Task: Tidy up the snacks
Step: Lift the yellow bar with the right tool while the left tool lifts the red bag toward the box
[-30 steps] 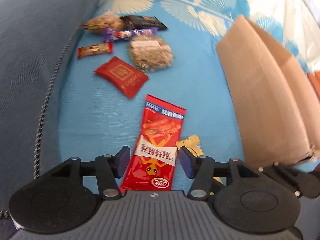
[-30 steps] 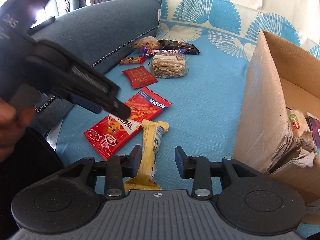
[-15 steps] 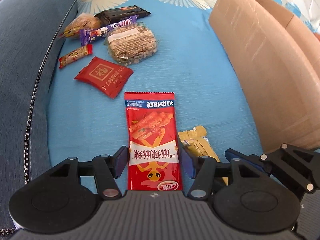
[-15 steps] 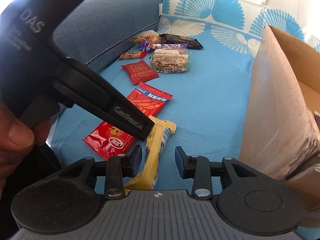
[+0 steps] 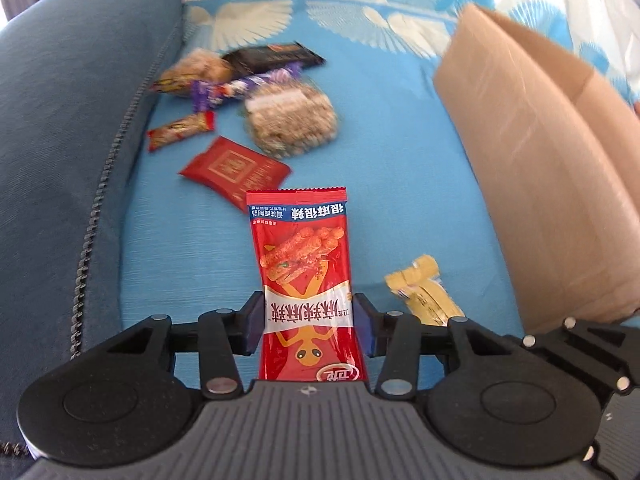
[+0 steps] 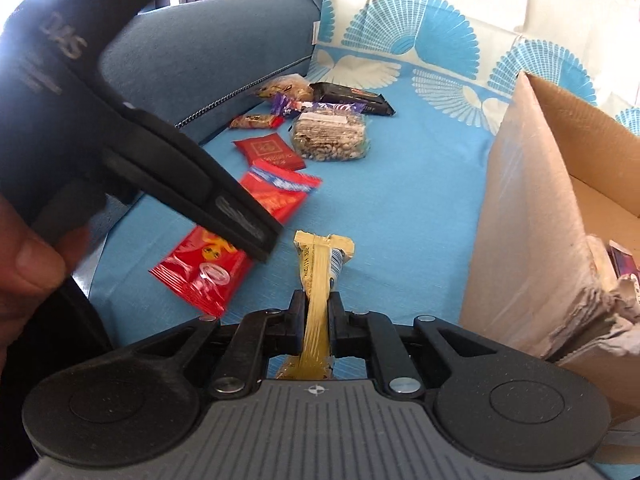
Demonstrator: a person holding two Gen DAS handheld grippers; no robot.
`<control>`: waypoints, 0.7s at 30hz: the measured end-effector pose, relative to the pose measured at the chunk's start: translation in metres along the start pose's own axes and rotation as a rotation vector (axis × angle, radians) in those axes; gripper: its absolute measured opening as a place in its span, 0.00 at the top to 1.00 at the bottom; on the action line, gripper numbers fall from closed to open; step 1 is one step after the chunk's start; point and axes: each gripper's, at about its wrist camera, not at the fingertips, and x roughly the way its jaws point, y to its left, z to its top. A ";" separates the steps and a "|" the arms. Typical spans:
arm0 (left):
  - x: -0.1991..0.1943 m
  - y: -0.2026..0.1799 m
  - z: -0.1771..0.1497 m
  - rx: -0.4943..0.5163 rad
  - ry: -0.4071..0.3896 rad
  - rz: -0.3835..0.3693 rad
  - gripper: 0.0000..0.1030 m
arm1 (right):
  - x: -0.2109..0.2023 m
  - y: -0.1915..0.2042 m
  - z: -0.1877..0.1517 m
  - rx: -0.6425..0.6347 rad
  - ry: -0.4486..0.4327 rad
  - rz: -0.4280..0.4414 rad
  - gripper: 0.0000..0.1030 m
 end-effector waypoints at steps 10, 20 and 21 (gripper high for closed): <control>0.016 0.017 0.008 -0.089 0.112 -0.016 0.50 | 0.009 0.000 0.001 0.012 0.057 -0.006 0.89; 0.021 0.004 0.003 -0.010 0.112 0.032 0.46 | 0.014 0.003 -0.002 -0.014 0.079 -0.002 0.88; 0.020 0.004 0.003 -0.009 0.112 0.032 0.46 | 0.014 0.003 -0.002 -0.017 0.078 -0.003 0.88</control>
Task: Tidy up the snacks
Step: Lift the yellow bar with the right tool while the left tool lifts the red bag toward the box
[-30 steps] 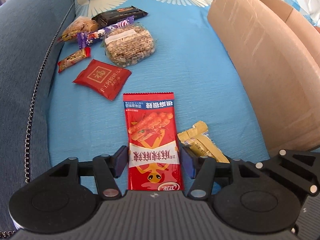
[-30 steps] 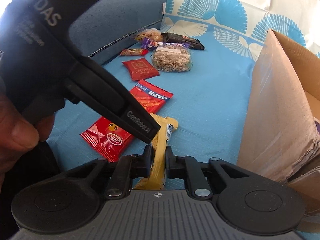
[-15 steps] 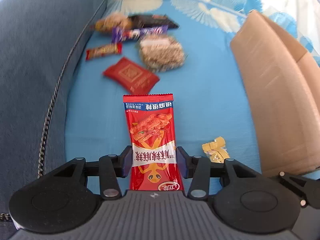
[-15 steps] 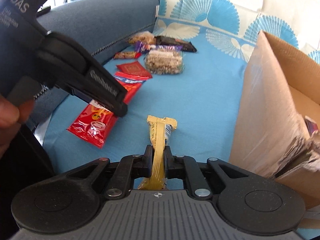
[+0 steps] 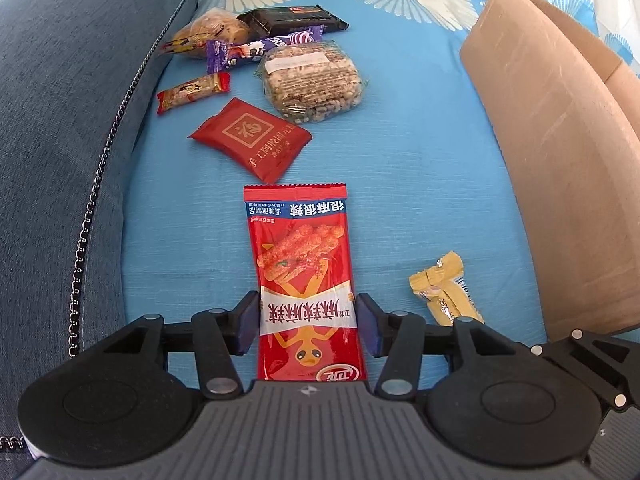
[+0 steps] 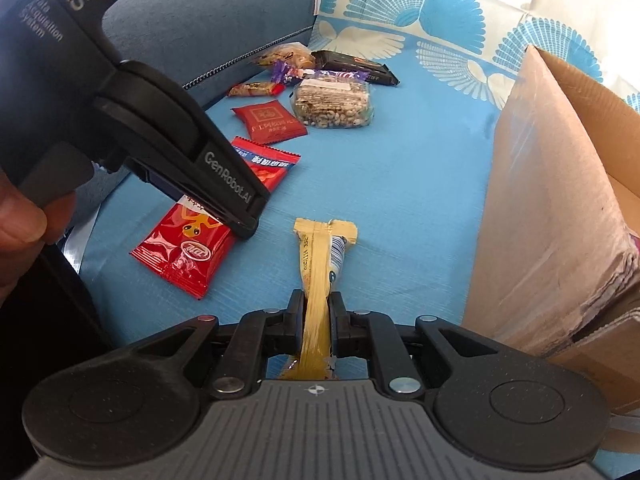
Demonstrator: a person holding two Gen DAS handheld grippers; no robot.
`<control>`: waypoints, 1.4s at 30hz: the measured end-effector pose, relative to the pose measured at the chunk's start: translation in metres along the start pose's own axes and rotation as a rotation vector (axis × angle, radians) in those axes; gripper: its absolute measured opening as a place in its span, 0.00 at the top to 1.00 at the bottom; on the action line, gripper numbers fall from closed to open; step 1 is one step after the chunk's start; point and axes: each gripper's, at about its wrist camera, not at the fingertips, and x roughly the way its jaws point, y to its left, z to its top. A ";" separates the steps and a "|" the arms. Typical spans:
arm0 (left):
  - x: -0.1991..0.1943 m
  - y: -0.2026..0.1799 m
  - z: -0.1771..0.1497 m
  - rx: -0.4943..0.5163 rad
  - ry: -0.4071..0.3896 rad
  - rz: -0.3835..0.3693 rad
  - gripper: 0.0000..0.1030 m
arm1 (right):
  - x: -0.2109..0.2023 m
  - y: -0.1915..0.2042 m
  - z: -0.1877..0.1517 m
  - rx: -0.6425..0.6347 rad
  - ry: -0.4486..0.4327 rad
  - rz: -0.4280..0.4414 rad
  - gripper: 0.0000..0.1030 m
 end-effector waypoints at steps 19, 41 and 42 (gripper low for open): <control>-0.003 0.000 0.000 -0.011 -0.010 0.004 0.50 | -0.002 0.001 -0.002 -0.026 -0.019 -0.012 0.89; -0.034 0.006 -0.006 -0.068 -0.210 -0.047 0.52 | -0.032 -0.002 0.003 0.002 -0.158 -0.028 0.89; -0.037 0.007 -0.007 -0.072 -0.228 -0.050 0.52 | -0.034 -0.001 0.003 -0.001 -0.168 -0.030 0.89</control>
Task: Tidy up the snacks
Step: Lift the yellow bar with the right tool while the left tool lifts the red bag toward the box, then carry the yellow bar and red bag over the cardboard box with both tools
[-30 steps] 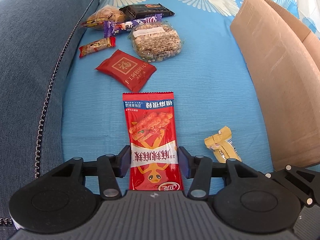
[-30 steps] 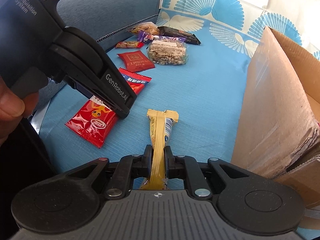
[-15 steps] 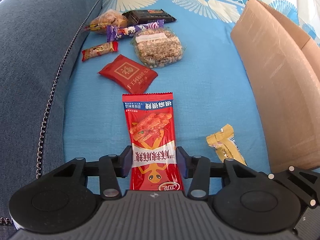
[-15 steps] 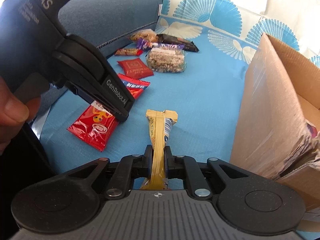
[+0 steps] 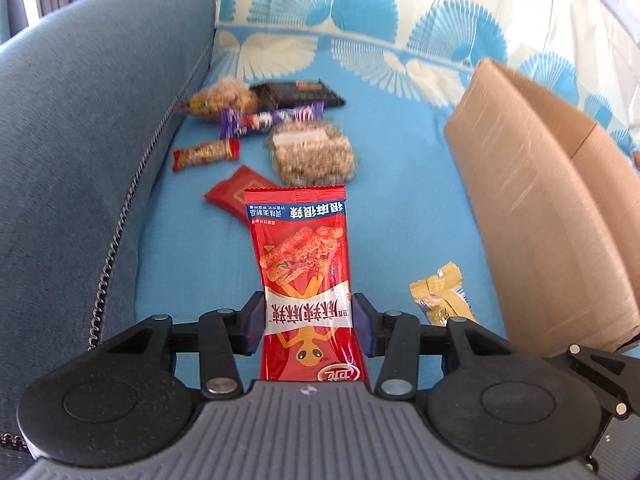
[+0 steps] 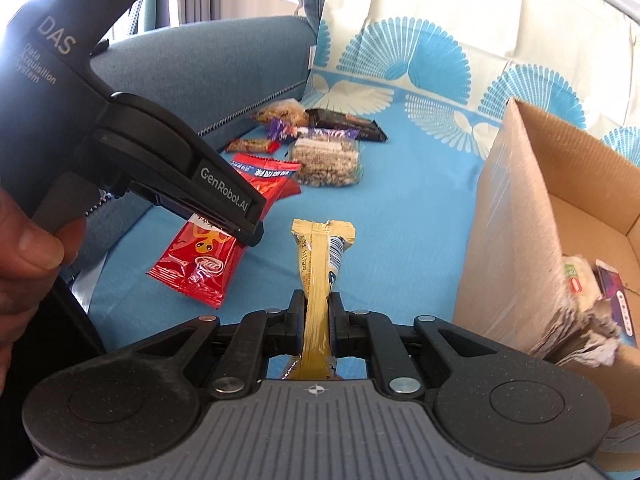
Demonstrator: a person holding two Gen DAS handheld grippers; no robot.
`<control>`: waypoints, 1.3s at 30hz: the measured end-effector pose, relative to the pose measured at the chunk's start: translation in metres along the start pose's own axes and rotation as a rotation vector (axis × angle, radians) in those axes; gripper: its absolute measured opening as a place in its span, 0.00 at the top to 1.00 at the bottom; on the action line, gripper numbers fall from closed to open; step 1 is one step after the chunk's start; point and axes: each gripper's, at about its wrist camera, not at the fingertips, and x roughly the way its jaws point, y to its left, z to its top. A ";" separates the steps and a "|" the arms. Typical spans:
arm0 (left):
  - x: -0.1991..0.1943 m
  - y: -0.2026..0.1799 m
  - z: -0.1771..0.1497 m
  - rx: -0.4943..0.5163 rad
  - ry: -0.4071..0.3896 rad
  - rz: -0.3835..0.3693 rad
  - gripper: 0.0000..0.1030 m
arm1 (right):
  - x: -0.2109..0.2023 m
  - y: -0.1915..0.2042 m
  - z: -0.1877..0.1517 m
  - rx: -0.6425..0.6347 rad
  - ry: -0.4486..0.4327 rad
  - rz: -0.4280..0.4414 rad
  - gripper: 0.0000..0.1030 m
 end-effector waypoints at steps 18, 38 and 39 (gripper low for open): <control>-0.060 0.013 -0.012 -0.034 -0.308 -0.122 0.52 | -0.059 0.001 0.009 -0.026 -0.167 -0.083 0.89; -0.061 0.009 -0.011 0.007 -0.321 -0.180 0.52 | -0.154 -0.109 0.016 0.257 -0.333 -0.338 0.89; -0.060 0.009 -0.011 0.008 -0.320 -0.179 0.52 | -0.152 -0.117 0.012 0.275 -0.328 -0.348 0.89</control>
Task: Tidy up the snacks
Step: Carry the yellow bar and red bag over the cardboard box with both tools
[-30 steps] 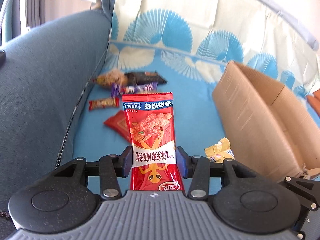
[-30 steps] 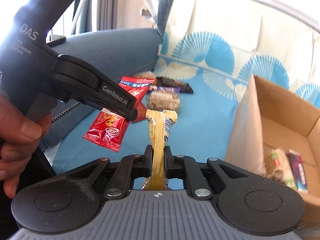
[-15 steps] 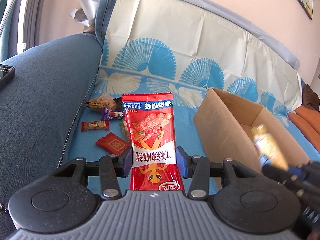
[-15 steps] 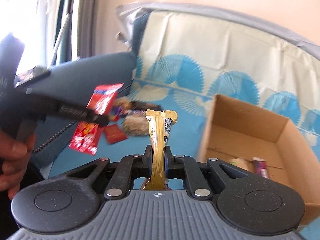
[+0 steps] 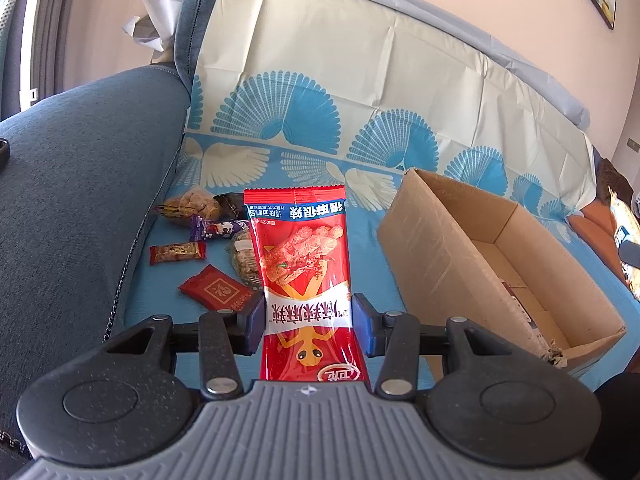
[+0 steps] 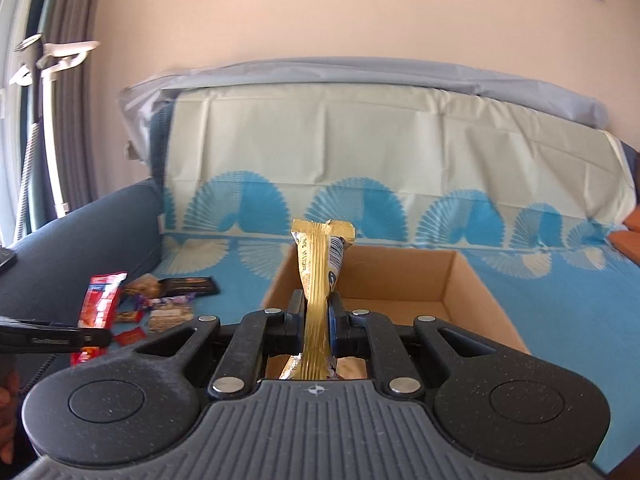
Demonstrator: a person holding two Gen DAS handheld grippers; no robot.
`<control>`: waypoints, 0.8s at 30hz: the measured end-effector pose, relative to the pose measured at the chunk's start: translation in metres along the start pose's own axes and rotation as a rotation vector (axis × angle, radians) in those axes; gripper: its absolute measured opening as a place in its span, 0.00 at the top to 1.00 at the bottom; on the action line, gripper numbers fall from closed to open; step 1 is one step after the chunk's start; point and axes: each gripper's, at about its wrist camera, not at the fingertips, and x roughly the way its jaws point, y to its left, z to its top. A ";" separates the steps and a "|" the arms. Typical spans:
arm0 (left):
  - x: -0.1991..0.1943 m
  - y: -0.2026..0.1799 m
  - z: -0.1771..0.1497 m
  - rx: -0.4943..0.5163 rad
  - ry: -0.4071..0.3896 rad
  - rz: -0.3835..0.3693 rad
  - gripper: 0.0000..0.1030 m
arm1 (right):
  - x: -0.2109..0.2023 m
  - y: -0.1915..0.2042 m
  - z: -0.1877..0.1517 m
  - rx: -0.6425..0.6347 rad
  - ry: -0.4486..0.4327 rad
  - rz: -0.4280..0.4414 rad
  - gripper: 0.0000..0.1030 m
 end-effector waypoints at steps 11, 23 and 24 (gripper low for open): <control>0.000 -0.007 -0.002 0.025 -0.014 0.044 0.52 | 0.029 -0.064 -0.004 0.135 -0.025 -0.074 0.89; 0.004 -0.031 -0.006 0.151 -0.022 0.133 0.52 | 0.045 -0.084 -0.012 0.172 -0.062 -0.019 0.89; 0.004 -0.033 -0.006 0.152 -0.021 0.140 0.52 | 0.045 -0.085 -0.012 0.177 -0.064 -0.014 0.89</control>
